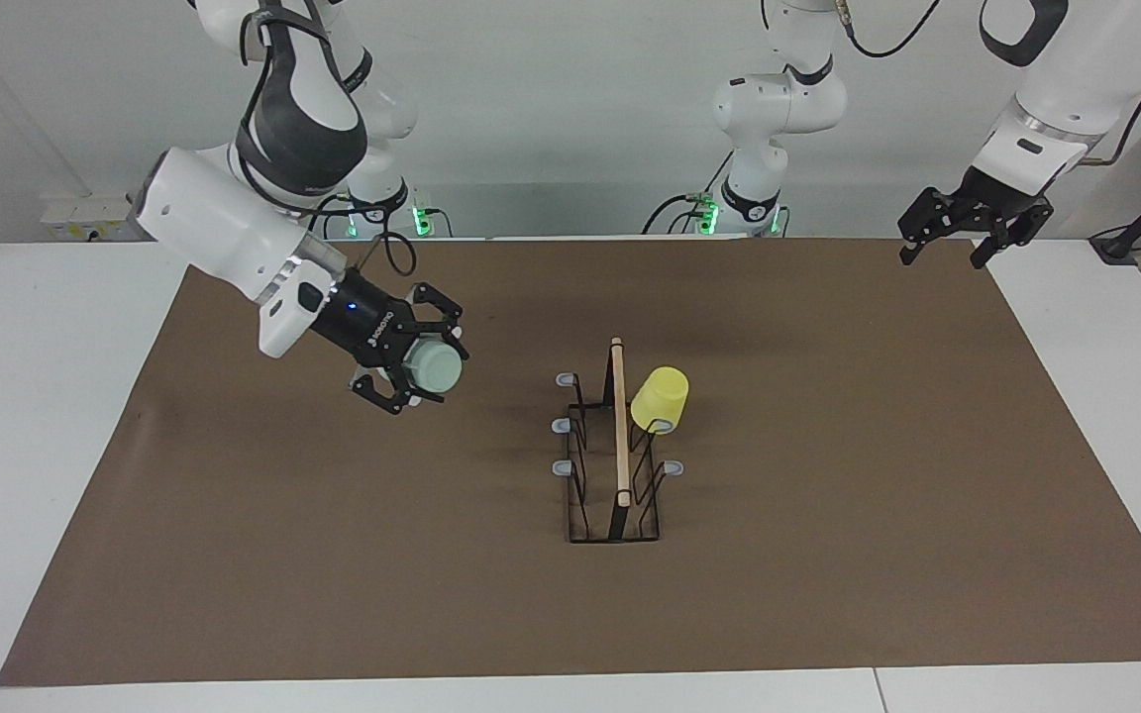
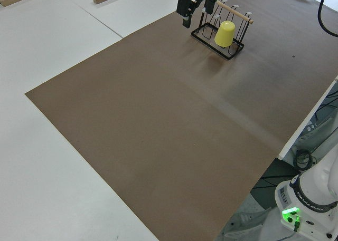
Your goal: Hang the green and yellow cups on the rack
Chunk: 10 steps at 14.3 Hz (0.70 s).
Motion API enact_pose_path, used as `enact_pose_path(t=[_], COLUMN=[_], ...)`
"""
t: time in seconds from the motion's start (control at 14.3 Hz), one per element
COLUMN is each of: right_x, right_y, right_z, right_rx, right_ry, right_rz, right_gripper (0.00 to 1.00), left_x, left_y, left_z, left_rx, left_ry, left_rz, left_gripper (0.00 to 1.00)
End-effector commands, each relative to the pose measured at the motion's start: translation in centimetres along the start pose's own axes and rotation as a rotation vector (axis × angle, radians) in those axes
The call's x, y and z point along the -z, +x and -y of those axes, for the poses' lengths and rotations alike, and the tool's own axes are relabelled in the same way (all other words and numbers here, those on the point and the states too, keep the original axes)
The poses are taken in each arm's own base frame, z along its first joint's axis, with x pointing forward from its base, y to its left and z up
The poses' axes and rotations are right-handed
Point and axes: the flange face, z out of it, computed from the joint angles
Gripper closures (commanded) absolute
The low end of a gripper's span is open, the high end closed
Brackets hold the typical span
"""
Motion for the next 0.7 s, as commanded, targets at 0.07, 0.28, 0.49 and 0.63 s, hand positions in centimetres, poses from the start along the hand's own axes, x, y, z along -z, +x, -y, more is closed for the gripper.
enact_pose_path(t=[0.07,0.28,0.49,0.63], right_x=[2.6,4.5,6.4,6.5], right_y=[-0.4,-1.3,-2.8,-3.4], right_z=[-0.6,-0.8,-1.4,-0.9], right_rx=[0.037,0.012,0.024,-0.021], right_ry=[0.058,0.125,0.148,0.163], right_rz=[-0.128,-0.259,-0.302,-0.381], right_gripper=[1.0,1.0,1.0,1.0], left_x=[0.2,0.6,0.5,0.4], left_y=[-0.6,-0.4,-0.2,-0.3], left_z=[-0.1,0.0,-0.2,-0.6], left_rx=[0.002,0.002,-0.003,-0.011], left_ry=[0.041,0.041,0.042,0.041], left_rz=[0.011,0.001,-0.005,0.005], left_gripper=[0.0,0.0,0.0,0.0])
